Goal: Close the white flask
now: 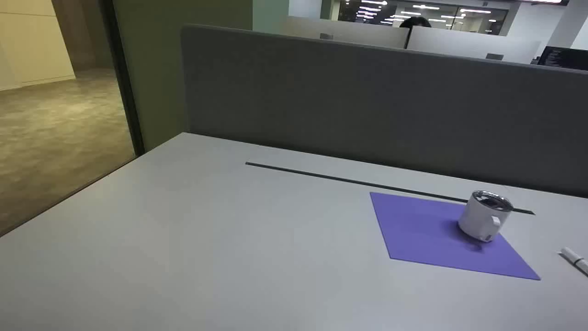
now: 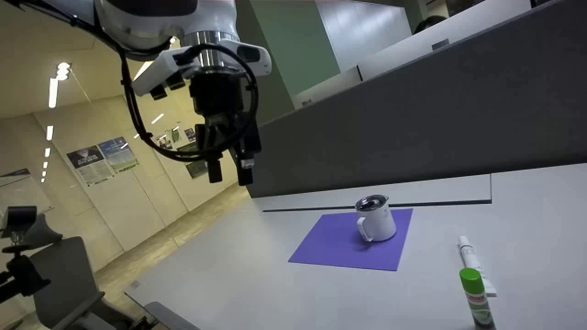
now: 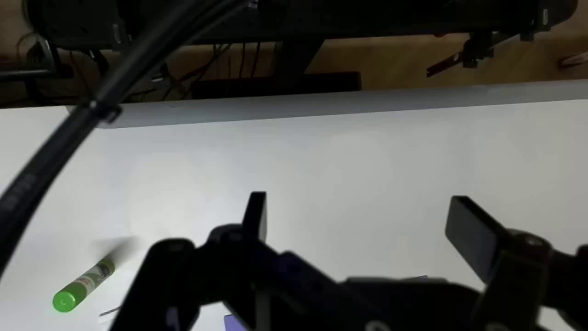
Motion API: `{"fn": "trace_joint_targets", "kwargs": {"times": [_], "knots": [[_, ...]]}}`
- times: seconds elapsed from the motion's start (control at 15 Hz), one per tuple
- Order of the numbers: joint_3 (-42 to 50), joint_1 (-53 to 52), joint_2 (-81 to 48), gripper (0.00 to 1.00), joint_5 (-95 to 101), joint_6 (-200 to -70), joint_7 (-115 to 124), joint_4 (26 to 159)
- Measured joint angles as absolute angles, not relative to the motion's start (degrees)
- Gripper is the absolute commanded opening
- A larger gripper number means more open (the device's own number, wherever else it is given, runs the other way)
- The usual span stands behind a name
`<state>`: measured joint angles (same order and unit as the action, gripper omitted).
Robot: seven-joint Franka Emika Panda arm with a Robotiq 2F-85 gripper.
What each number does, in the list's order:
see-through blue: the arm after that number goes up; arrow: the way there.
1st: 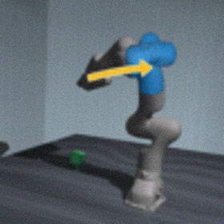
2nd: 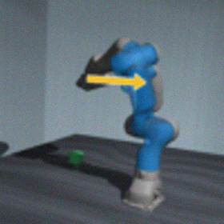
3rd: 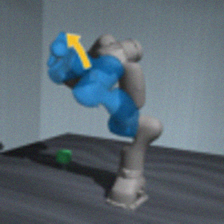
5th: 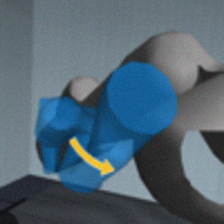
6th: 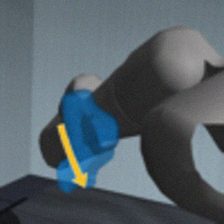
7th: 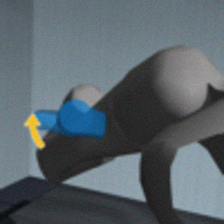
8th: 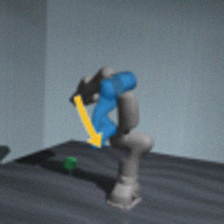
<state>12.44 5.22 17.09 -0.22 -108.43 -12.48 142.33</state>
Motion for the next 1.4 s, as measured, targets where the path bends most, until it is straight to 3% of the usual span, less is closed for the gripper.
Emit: {"fn": "trace_joint_targets", "kwargs": {"times": [0.73,0.93,1.2,1.4], "knots": [[12.3,5.4,17.0,1.00,-0.1,-109.1,-12.8,142.3],[12.3,5.6,15.5,1.00,0.2,-117.1,-14.7,141.0],[12.2,5.7,5.1,1.00,0.1,-127.5,-19.7,132.3],[11.5,5.8,-5.3,1.00,0.3,-128.5,-22.0,122.9]]}}
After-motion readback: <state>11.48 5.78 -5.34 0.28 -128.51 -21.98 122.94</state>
